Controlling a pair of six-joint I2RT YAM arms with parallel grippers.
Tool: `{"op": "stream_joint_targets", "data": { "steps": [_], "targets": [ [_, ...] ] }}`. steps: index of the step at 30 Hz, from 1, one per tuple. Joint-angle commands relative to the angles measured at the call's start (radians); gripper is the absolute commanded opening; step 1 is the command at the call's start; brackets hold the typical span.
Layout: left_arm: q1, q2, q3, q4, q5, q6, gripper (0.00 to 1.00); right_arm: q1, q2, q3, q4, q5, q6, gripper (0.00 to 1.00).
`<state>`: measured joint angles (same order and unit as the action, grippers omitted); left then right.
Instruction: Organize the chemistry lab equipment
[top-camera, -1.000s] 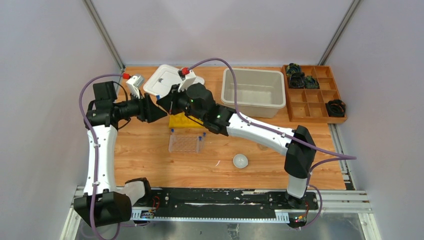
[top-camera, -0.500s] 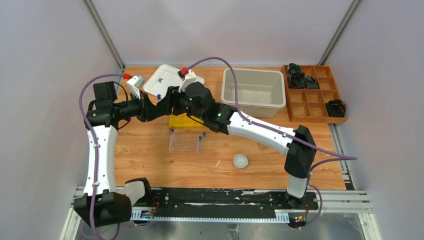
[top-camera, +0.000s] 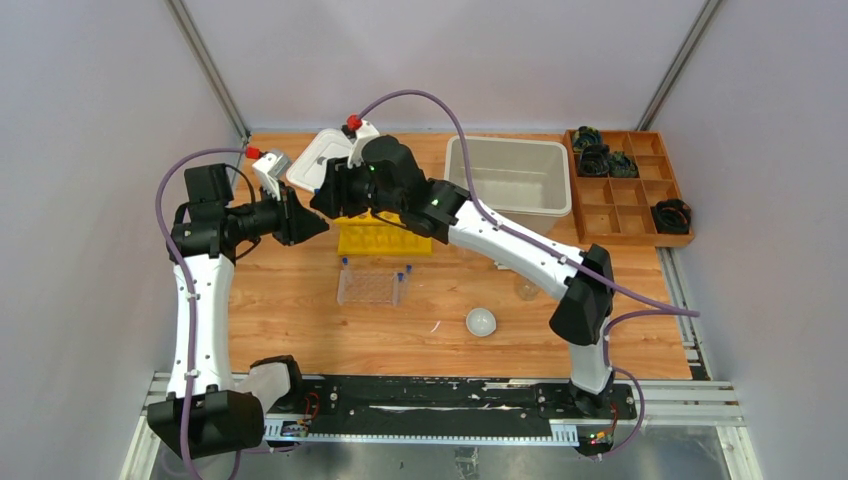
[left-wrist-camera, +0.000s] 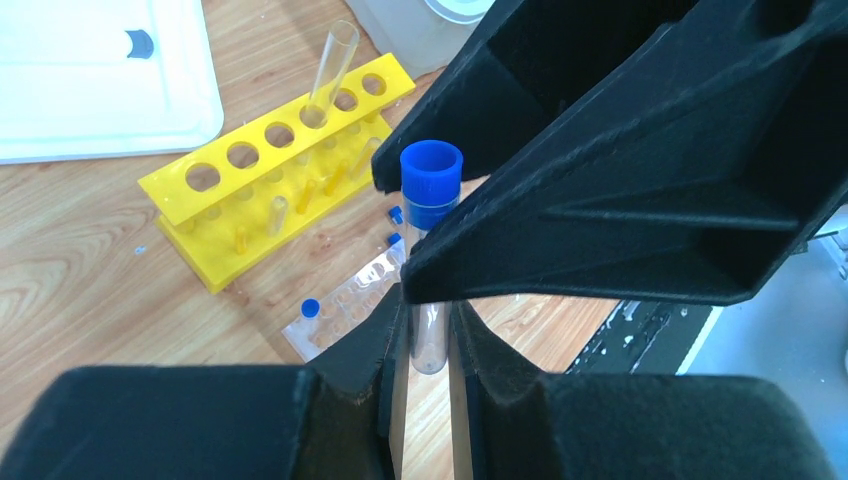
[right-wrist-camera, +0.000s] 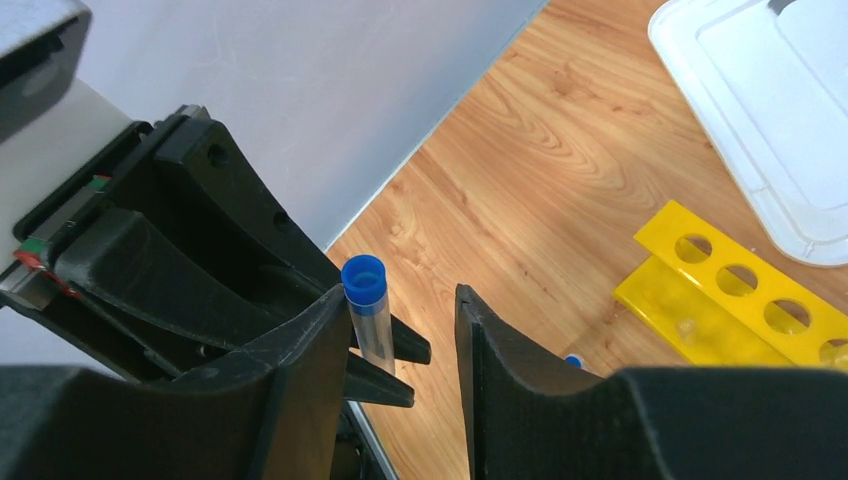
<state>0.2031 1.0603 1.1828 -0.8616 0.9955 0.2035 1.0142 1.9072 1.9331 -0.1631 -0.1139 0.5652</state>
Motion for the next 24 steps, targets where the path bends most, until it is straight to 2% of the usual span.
{"op": "stream_joint_targets", "data": {
  "steps": [1, 10, 13, 15, 16, 18, 20, 21, 24],
  "targets": [
    [-0.004, -0.018, -0.003, 0.014, 0.023, 0.014, 0.03, -0.013, 0.032, 0.072, -0.071, -0.056, -0.033, 0.44],
    [-0.005, -0.023, -0.012, 0.015, 0.022, 0.02, 0.0, -0.041, 0.068, 0.124, -0.105, -0.094, -0.041, 0.25],
    [-0.005, -0.022, -0.012, 0.014, 0.02, 0.02, 0.0, -0.043, 0.072, 0.128, -0.109, -0.103, -0.052, 0.11],
    [-0.005, -0.022, -0.012, 0.015, 0.014, 0.016, 0.06, -0.043, 0.071, 0.129, -0.114, -0.102, -0.064, 0.0],
    [-0.005, -0.022, -0.011, 0.015, 0.007, 0.012, 0.16, -0.043, 0.068, 0.127, -0.116, -0.1, -0.078, 0.0],
    [-0.005, -0.023, -0.009, 0.015, -0.012, 0.001, 0.57, -0.044, 0.051, 0.117, -0.121, -0.078, -0.108, 0.0],
    [-0.005, -0.027, -0.003, 0.014, -0.043, -0.011, 0.89, -0.044, 0.027, 0.092, -0.122, -0.037, -0.142, 0.0],
    [-0.005, -0.029, 0.002, 0.013, -0.064, -0.015, 0.98, -0.044, 0.011, 0.073, -0.121, -0.016, -0.162, 0.0],
    [-0.005, -0.034, 0.013, 0.012, -0.108, -0.03, 1.0, -0.045, -0.043, -0.008, -0.1, 0.05, -0.211, 0.0]
  ]
}}
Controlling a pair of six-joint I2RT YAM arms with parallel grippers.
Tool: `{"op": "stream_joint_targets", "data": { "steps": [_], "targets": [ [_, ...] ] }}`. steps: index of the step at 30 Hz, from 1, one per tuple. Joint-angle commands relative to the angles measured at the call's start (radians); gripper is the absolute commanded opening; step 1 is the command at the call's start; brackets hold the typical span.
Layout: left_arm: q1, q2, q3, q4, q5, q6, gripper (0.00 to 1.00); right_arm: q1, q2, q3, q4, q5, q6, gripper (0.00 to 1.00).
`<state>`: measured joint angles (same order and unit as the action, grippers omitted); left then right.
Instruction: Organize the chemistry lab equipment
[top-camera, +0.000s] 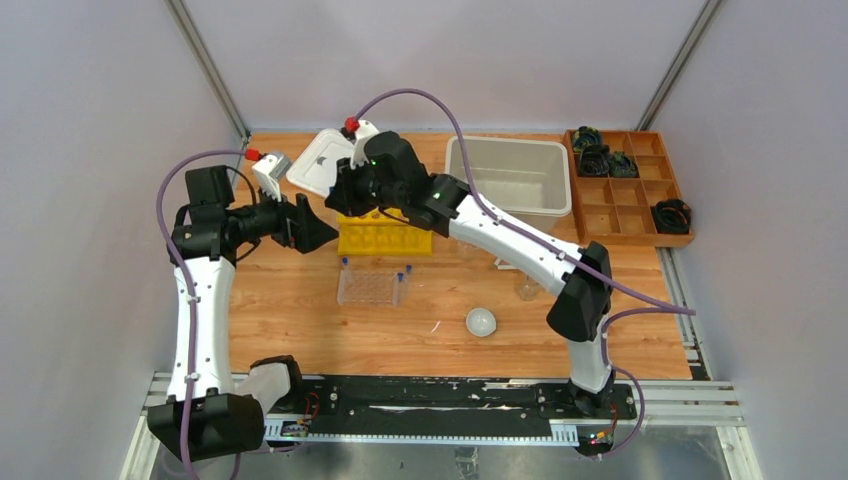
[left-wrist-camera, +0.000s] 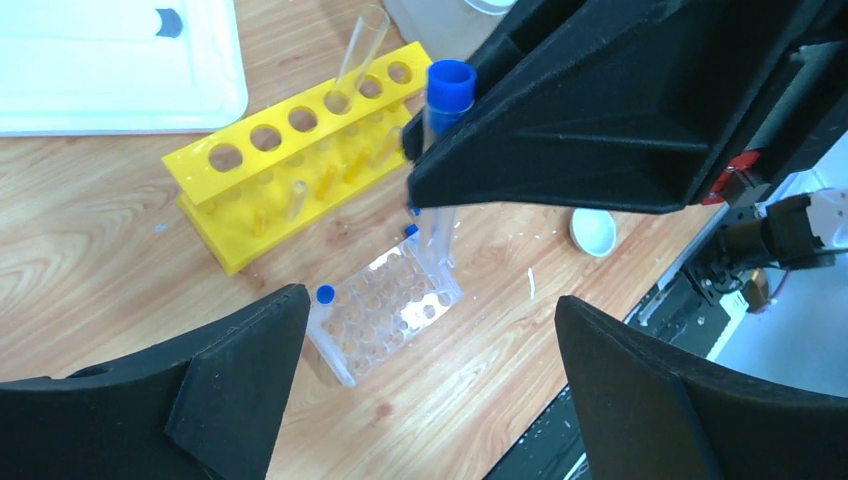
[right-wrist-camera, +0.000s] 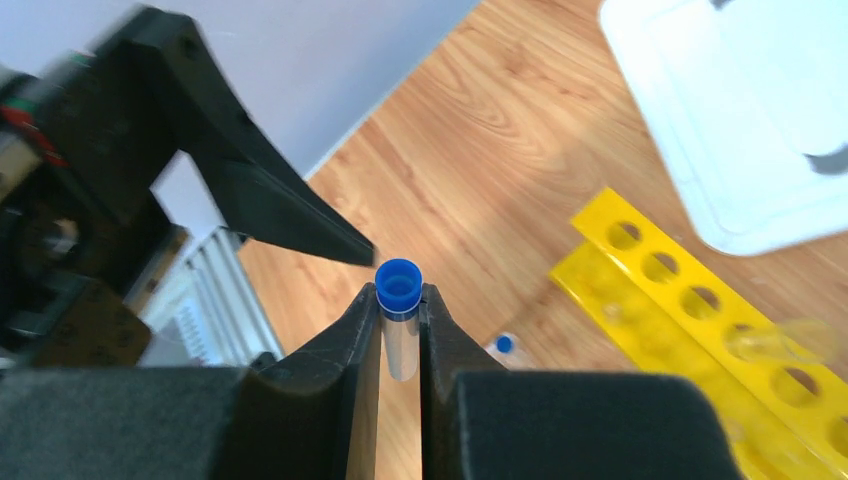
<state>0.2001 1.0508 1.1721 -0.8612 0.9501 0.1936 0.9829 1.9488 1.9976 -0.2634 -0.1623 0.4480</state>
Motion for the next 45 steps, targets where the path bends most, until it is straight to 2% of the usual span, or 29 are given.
{"op": "stream_joint_targets", "data": {
  "steps": [1, 6, 11, 18, 23, 30, 45],
  "targets": [
    [-0.002, -0.024, 0.03, 0.011, -0.076, -0.023, 1.0, -0.012, -0.105, -0.107, 0.012, 0.121, -0.106, 0.0],
    [-0.001, -0.01, 0.053, 0.004, -0.154, -0.033, 1.0, -0.012, -0.224, -0.367, 0.137, 0.206, -0.161, 0.0],
    [0.002, 0.018, 0.08, -0.009, -0.256, -0.037, 1.0, 0.01, -0.319, -0.613, 0.331, 0.221, -0.203, 0.0],
    [0.068, 0.067, 0.15, -0.012, -0.35, -0.115, 1.0, 0.124, -0.328, -0.872, 0.751, 0.19, -0.393, 0.0],
    [0.084, 0.054, 0.144, -0.012, -0.412, -0.09, 1.0, 0.152, -0.248, -0.908, 0.911, 0.124, -0.401, 0.0],
    [0.085, 0.047, 0.115, -0.012, -0.396, -0.074, 1.0, 0.195, -0.109, -0.878, 1.006, 0.112, -0.443, 0.0],
    [0.085, 0.052, 0.105, -0.012, -0.342, -0.045, 1.0, 0.201, 0.033, -0.847, 1.093, 0.121, -0.502, 0.0]
  ]
}}
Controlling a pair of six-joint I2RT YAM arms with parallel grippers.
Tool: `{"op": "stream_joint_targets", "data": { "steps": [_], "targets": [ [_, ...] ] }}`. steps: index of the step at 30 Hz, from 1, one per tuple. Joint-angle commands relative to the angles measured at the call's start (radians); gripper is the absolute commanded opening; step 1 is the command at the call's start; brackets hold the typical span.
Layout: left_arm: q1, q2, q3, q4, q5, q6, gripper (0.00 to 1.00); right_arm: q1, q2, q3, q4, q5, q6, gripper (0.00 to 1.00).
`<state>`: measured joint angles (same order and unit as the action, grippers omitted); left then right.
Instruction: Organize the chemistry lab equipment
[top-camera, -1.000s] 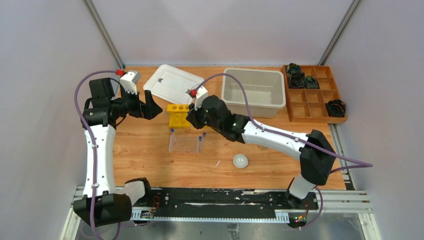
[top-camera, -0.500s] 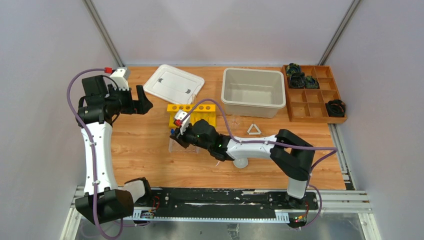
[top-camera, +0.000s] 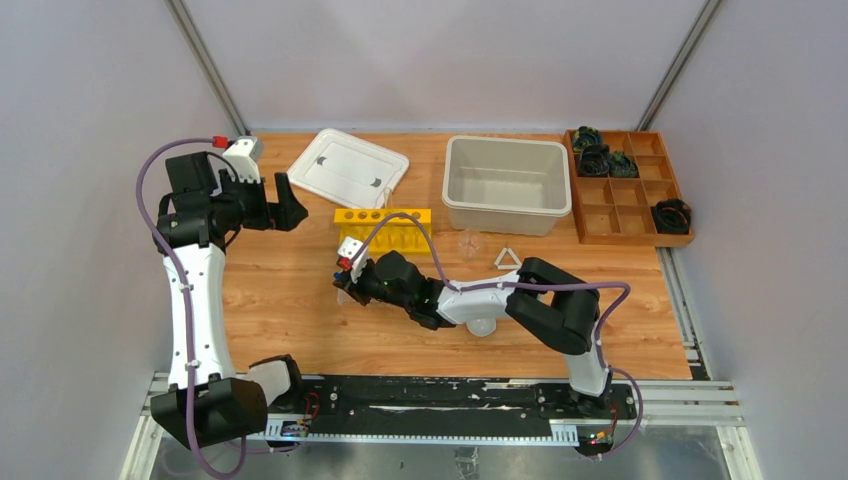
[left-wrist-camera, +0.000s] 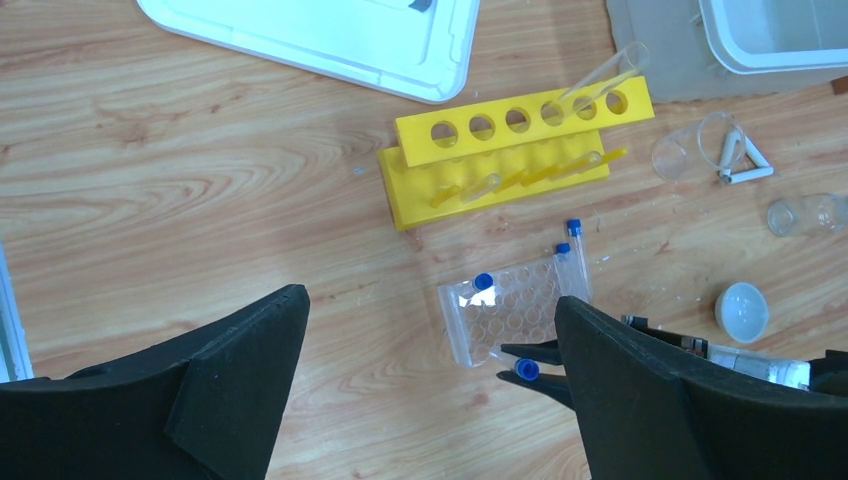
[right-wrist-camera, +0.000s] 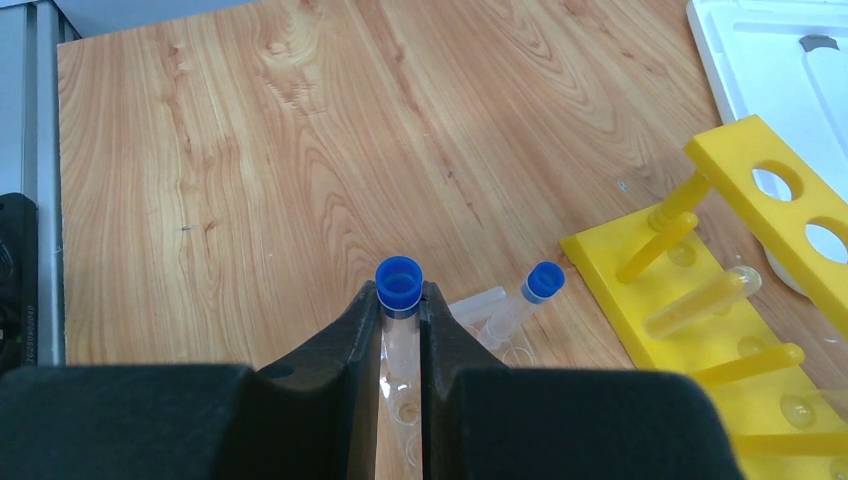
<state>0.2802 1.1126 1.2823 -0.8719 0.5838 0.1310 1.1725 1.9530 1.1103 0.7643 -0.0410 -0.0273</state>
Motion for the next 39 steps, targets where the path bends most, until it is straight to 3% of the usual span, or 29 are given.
{"op": "stream_joint_targets", "data": {
  "steps": [1, 12, 39],
  "targets": [
    [0.004, -0.009, -0.007, -0.001, 0.026, 0.019, 1.0, 0.012, 0.035, 0.043, 0.067, 0.001, -0.028, 0.0],
    [0.005, -0.017, -0.008, -0.001, 0.089, 0.035, 1.0, 0.01, 0.054, 0.027, 0.073, 0.016, -0.026, 0.0],
    [0.005, -0.017, -0.019, -0.001, 0.08, 0.053, 1.0, -0.005, 0.053, -0.056, 0.155, 0.038, 0.071, 0.0]
  ]
}}
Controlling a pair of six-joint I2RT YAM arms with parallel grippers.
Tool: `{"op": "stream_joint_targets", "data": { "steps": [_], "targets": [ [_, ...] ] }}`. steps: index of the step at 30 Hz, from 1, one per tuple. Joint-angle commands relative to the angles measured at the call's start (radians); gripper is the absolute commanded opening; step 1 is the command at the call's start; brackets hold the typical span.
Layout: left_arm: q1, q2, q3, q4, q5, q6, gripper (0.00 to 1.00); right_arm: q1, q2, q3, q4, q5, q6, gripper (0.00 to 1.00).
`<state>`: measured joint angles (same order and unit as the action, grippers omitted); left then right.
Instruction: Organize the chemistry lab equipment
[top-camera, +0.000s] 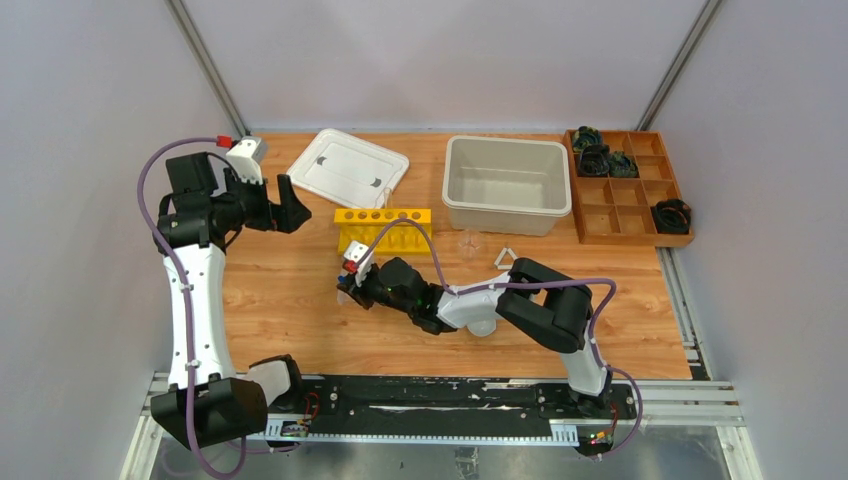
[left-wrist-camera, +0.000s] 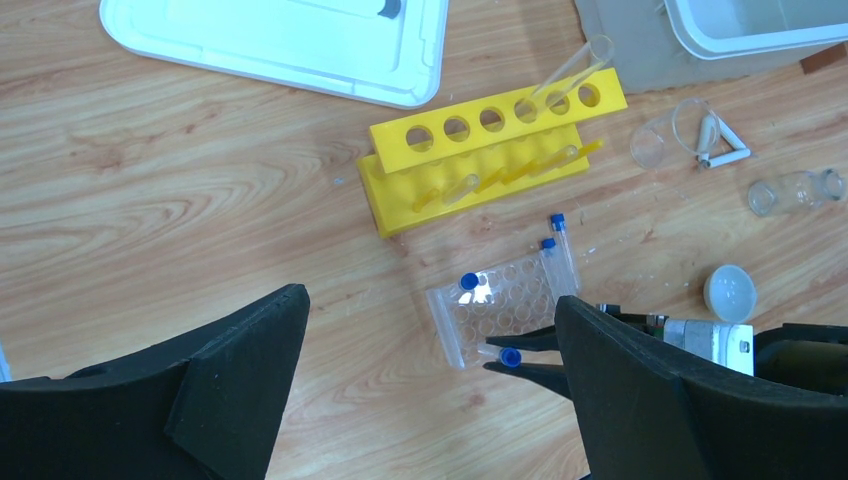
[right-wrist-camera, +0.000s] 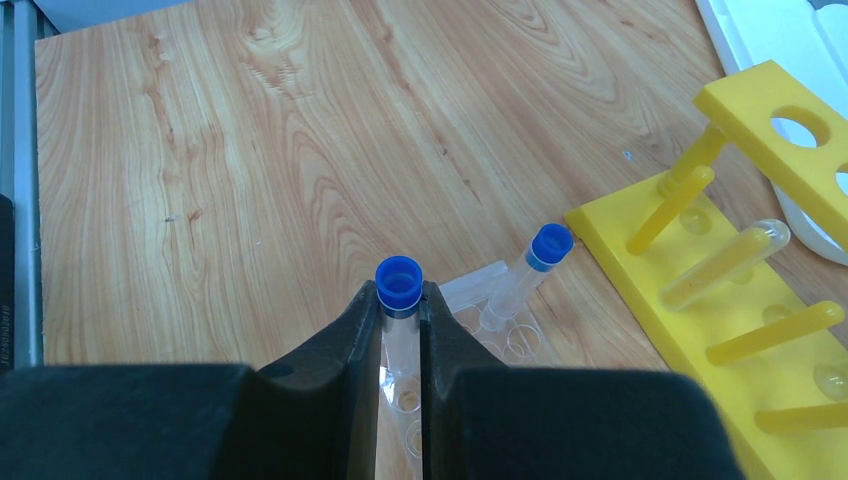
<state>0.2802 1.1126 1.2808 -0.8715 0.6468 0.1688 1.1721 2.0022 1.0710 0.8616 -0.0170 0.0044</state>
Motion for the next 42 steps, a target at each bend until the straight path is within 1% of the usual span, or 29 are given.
{"op": "stream_joint_targets", "data": {
  "steps": [1, 12, 31, 34, 36, 42],
  "targets": [
    [0.005, -0.017, -0.019, -0.001, 0.017, 0.015, 1.0, -0.006, 0.006, -0.018, 0.061, 0.014, 0.044, 0.0],
    [0.005, -0.016, -0.026, -0.001, 0.011, 0.024, 1.0, -0.028, 0.036, -0.005, 0.085, -0.005, 0.094, 0.0],
    [0.005, -0.019, -0.032, -0.001, 0.016, 0.03, 1.0, -0.033, 0.044, -0.02, 0.142, 0.013, 0.094, 0.0],
    [0.005, -0.02, -0.032, -0.001, 0.017, 0.035, 1.0, -0.033, 0.04, -0.012, 0.146, 0.016, 0.081, 0.0],
    [0.005, -0.022, -0.033, -0.001, 0.022, 0.037, 1.0, -0.034, 0.04, -0.007, 0.151, 0.056, 0.075, 0.0],
    [0.005, -0.031, -0.037, -0.001, 0.027, 0.049, 1.0, -0.035, 0.057, 0.01, 0.147, 0.055, 0.074, 0.0]
  ]
}}
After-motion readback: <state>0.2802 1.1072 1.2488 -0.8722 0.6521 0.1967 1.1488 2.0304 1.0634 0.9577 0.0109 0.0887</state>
